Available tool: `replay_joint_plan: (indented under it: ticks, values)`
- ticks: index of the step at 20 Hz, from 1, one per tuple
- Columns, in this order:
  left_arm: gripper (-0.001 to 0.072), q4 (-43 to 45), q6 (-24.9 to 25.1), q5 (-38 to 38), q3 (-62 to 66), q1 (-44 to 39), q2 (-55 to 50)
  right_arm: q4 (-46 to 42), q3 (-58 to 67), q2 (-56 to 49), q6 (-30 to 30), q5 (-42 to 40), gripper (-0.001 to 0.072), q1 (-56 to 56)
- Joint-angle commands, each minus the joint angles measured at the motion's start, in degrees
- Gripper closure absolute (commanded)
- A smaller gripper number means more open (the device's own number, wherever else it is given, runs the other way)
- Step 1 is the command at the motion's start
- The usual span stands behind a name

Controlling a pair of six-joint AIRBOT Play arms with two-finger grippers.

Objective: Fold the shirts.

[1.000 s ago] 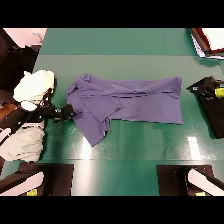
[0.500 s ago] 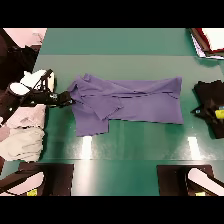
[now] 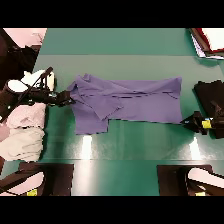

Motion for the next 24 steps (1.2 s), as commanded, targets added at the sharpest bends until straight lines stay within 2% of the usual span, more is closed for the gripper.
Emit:
replay_joint_plan:
  ticks: [1, 3, 4, 5, 6, 9, 12, 17, 21, 24]
  values:
    - [0.0680, 0.1, 0.1, -0.6, 0.1, 0.0, 0.0, 1.3, -0.4, -1.0, -0.6, -4.4, 0.0397, 2.7]
    - [0.0680, 0.0, 0.1, -0.6, 0.1, 0.0, 0.0, 1.4, -0.4, -1.0, -0.6, -5.3, 0.0409, 4.1]
    - [0.0681, 0.0, 0.1, -0.7, 0.1, 0.0, 0.0, 1.4, -0.3, -1.0, -0.6, -5.5, 0.0455, 4.9]
    - [0.0680, 0.0, 0.1, -1.0, 0.1, 0.0, 0.0, 1.4, -0.1, -0.9, -0.6, -5.5, 0.0678, 5.4]
    - [0.0681, 0.1, 0.1, -1.8, 0.3, 0.0, 0.1, 1.4, -0.1, -0.4, -0.6, -5.5, 0.0698, 5.9]
    - [0.0681, 0.0, 0.1, -8.1, 6.7, 2.5, 0.1, 1.5, 2.3, 4.5, -0.6, -4.2, 0.0699, 6.5]
    - [0.0681, -0.2, -0.1, -12.3, 20.7, 5.2, 1.8, 3.5, 11.5, 11.9, 1.1, -3.4, 0.0701, 6.5]
    - [0.0680, -0.6, -0.1, -10.5, 47.5, 5.9, 6.7, 16.0, 33.5, 20.6, 1.3, -8.7, 0.0701, 6.5]
    - [0.0680, -1.8, 0.0, -10.1, 66.9, 5.8, 9.5, 15.8, 49.6, 26.1, 1.3, -15.3, 0.0701, 6.2]
    - [0.0680, -3.8, 0.1, -5.1, 70.3, 5.8, 14.3, 15.7, 57.6, 30.3, 1.3, -17.8, 0.0701, 3.7]
